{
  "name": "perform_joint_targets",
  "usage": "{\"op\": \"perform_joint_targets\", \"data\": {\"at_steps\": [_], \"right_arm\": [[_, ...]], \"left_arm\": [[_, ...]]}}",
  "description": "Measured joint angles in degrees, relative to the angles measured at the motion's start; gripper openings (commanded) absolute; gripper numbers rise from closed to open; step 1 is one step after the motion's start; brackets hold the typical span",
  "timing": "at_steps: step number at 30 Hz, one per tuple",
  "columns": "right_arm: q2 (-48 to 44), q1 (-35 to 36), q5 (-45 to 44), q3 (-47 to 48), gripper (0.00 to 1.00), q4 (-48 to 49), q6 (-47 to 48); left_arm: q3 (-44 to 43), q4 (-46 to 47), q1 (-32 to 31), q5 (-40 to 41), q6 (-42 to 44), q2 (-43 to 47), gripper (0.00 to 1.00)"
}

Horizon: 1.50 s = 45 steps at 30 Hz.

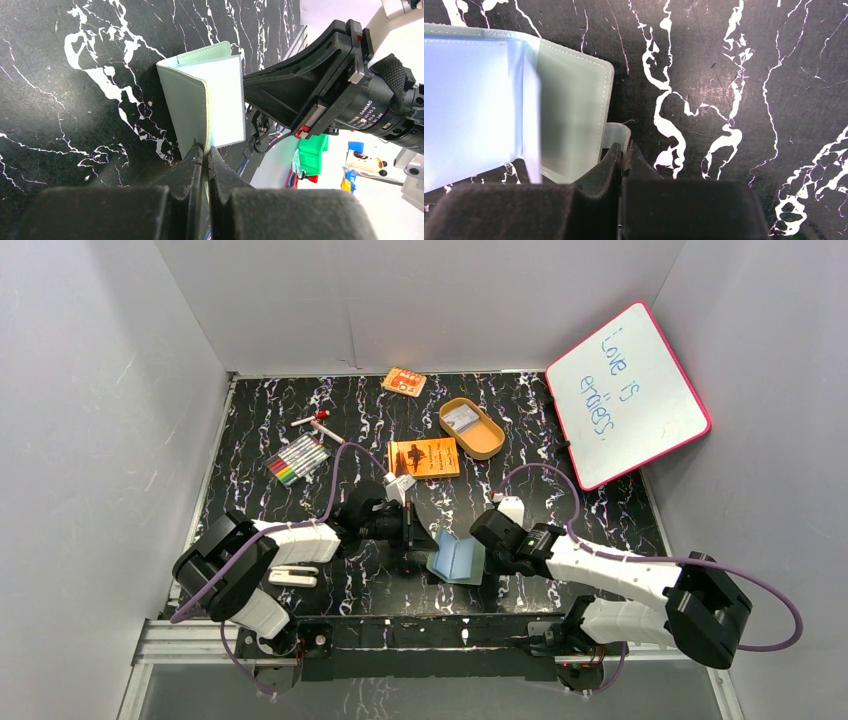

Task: Put the credit cards into the card holder
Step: Open the card holder at the center of the board.

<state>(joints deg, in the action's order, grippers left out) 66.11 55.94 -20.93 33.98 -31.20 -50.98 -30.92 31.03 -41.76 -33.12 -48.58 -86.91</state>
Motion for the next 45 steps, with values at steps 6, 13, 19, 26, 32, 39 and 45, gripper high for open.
{"op": "perform_joint_targets", "data": {"at_steps": [6,13,19,26,32,39,45], "right_arm": [[-2.0,0.0,0.2,0.0,0.53,-0.5,0.5],[-10.6,0.0,2.1,5.2,0.63,-1.7,3.8],[-12.3,0.1,11.0,8.6,0.63,8.4,8.3],[-0.7,0.9,19.3,8.9,0.64,18.3,9.3],[4.3,1.3,20.6,8.5,0.66,23.6,9.2],[7.2,1.3,18.6,8.2,0.61,25.1,9.2],[10.4,1.3,17.9,7.7,0.57,25.7,9.2]], "left_arm": [[0.5,0.5,0.0,0.7,-0.4,0.2,0.00],[4.1,-0.3,-0.1,6.3,-2.8,4.3,0.00],[7.8,-1.2,-0.2,11.3,-6.7,9.7,0.00],[9.4,-2.6,-0.7,15.5,-10.4,15.5,0.00],[9.5,-2.9,-0.8,17.1,-11.5,16.9,0.00],[9.8,-3.3,-0.8,17.5,-11.9,16.5,0.00],[9.8,-3.8,-0.8,17.5,-12.1,14.9,0.00]]}}
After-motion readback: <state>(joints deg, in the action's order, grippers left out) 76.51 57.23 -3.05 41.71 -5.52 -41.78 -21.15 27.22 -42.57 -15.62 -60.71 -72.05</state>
